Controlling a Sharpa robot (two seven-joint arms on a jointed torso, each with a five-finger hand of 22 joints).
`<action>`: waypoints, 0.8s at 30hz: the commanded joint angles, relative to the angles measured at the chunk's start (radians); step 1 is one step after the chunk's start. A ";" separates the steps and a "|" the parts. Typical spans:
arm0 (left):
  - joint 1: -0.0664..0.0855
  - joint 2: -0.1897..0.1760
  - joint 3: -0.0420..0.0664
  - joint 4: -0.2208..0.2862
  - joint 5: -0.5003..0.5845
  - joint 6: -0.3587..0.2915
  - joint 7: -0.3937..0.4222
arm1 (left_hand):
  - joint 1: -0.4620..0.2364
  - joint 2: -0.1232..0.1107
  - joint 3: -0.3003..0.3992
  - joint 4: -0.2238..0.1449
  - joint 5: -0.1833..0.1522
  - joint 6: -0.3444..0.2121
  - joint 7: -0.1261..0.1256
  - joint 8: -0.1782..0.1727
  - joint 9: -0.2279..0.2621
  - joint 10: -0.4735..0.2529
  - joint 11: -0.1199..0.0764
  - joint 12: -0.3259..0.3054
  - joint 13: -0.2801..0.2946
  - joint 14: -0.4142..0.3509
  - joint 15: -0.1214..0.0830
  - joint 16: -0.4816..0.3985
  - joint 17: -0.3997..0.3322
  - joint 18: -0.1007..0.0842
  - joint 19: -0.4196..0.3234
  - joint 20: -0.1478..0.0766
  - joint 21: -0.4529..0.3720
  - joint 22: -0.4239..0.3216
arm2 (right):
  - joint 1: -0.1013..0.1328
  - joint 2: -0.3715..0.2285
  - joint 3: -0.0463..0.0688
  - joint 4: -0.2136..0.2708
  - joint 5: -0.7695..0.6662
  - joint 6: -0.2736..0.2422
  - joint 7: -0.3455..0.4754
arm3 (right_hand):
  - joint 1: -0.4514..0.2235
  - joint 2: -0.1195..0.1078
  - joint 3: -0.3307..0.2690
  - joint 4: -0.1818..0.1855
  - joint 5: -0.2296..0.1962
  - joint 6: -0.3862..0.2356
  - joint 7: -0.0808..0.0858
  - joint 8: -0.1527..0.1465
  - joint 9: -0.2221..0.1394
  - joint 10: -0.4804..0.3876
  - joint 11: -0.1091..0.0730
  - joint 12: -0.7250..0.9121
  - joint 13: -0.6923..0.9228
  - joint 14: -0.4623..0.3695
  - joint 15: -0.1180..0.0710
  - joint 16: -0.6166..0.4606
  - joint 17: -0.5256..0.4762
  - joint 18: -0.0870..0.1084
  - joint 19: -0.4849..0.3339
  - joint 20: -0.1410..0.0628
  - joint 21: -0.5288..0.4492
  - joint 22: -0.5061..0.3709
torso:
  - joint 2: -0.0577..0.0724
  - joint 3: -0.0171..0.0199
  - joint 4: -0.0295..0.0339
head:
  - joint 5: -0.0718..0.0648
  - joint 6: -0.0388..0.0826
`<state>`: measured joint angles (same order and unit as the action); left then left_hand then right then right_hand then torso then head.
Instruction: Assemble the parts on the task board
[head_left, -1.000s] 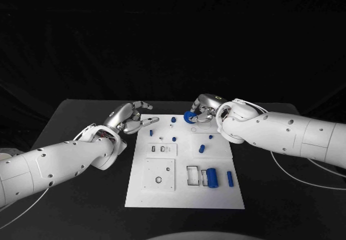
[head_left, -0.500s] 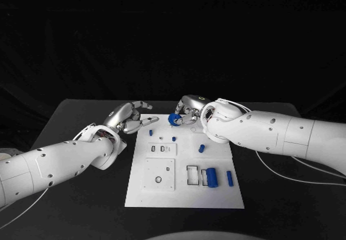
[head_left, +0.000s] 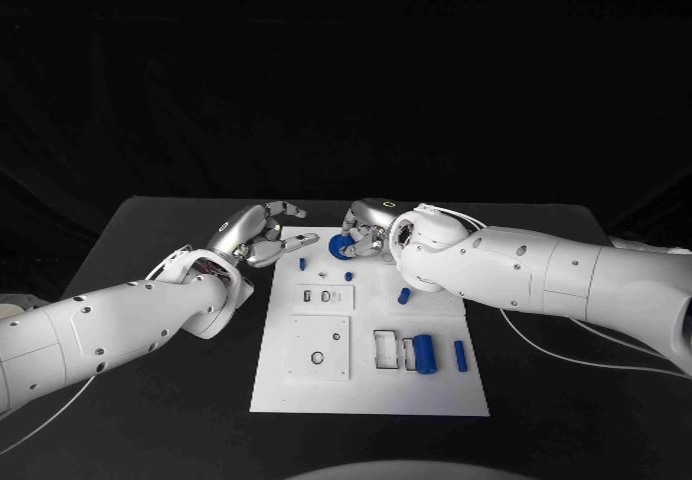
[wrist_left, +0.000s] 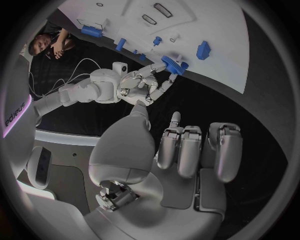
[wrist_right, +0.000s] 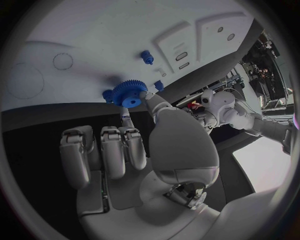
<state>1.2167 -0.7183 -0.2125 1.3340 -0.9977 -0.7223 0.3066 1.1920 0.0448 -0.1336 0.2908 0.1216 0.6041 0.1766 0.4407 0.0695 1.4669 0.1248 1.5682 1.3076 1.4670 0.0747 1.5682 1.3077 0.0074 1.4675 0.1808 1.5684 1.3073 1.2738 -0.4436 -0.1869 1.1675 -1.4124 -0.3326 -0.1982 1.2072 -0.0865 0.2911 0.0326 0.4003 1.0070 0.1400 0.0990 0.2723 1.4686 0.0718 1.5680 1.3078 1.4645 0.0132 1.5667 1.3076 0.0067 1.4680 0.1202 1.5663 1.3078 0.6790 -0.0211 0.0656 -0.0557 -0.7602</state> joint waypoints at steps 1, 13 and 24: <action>0.002 0.000 0.001 0.004 -0.008 -0.011 0.004 | -0.003 0.009 -0.003 0.000 -0.001 0.006 0.017 -0.003 0.000 0.104 0.005 0.003 0.263 0.104 0.006 0.003 0.263 -0.007 0.103 0.008 0.002 0.263 | -0.004 0.007 0.000 -0.010 -0.049 0.039 -0.002 | -0.006 -0.003 0.003 -0.002 -0.006 -0.008 -0.001 -0.006 -0.002 0.102 0.007 0.003 0.263 0.106 0.009 0.004 0.263 -0.007 0.103 0.009 0.004 0.263 | -0.001 0.0001 -0.0005 | 0.001 -0.004; 0.002 -0.001 0.001 0.003 -0.009 -0.012 0.004 | -0.002 0.010 -0.004 0.000 -0.001 0.008 0.017 -0.004 0.000 0.104 0.005 0.003 0.263 0.104 0.006 0.003 0.263 -0.007 0.103 0.008 0.002 0.263 | -0.014 0.036 0.000 -0.057 -0.083 0.043 -0.008 | -0.005 -0.001 0.006 -0.005 -0.012 -0.016 0.000 -0.015 -0.005 0.102 0.009 0.003 0.263 0.106 0.012 0.004 0.263 -0.007 0.103 0.012 0.004 0.263 | -0.002 0.0003 0.0003 | -0.003 -0.005; 0.002 -0.003 0.001 0.003 -0.009 -0.012 0.003 | 0.000 0.012 -0.005 0.000 0.000 0.010 0.017 -0.005 0.000 0.104 0.005 0.003 0.263 0.104 0.006 0.003 0.263 -0.007 0.103 0.008 0.002 0.263 | -0.022 0.052 0.000 -0.073 -0.087 0.041 -0.008 | -0.007 0.000 0.007 -0.007 -0.031 -0.029 0.001 -0.028 -0.010 0.102 0.011 0.003 0.263 0.106 0.015 0.004 0.263 -0.007 0.103 0.016 0.004 0.263 | -0.001 0.0001 -0.0007 | -0.002 -0.005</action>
<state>1.2168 -0.7218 -0.2123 1.3345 -1.0017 -0.7264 0.3062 1.1920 0.0447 -0.1336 0.2908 0.1216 0.6076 0.1732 0.4407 0.0695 1.4669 0.1248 1.5682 1.3075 1.4670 0.0747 1.5682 1.3074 0.0074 1.4675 0.1808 1.5684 1.3073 1.2537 -0.3932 -0.1865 1.0959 -1.4789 -0.3073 -0.2022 1.2072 -0.0865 0.2939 0.0299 0.3738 0.9838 0.1415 0.0748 0.2629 1.4659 0.0743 1.5680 1.3079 1.4662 0.0183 1.5667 1.3074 0.0067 1.4659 0.1294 1.5663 1.3075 0.6773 -0.0208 0.0653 -0.0584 -0.7643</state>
